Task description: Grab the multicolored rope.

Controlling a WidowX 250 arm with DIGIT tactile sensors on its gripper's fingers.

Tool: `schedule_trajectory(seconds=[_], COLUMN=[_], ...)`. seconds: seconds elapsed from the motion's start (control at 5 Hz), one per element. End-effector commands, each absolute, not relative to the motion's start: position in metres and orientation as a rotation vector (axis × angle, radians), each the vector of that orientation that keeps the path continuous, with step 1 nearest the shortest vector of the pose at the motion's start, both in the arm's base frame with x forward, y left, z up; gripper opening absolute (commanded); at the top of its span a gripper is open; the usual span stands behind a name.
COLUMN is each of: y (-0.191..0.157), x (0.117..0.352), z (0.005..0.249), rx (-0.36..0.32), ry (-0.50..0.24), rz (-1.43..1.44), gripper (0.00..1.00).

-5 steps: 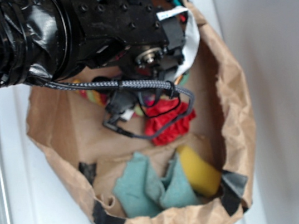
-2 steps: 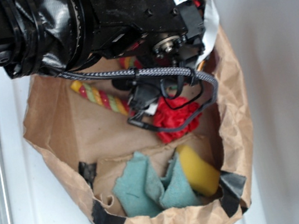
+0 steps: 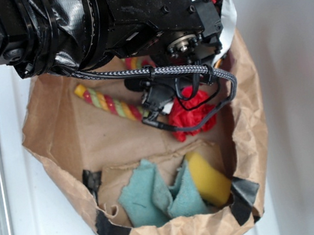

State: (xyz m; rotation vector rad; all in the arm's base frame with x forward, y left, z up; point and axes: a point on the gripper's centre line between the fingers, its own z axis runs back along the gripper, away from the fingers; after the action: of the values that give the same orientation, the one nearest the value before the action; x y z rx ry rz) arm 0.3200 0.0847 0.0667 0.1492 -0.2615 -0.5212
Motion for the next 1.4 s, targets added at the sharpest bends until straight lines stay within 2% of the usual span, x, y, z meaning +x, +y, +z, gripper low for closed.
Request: schedule_trajectory(seconds=[0.0, 0.2, 0.8, 1.0, 1.2], y=[0.085, 0.084, 0.078, 0.078, 0.078], x=[0.319, 0.318, 0.306, 0.309, 0.309], z=[0.083, 0.083, 0.065, 0.066, 0.067], rx=[0.201, 0.205, 0.234, 0.219, 0.216], ry=[-0.295, -0.294, -0.231, -0.227, -0.233], rz=[-0.527, -0.537, -0.608, -0.596, -0.594], gripper=[0.80, 1.00, 1.00, 1.00, 0.60])
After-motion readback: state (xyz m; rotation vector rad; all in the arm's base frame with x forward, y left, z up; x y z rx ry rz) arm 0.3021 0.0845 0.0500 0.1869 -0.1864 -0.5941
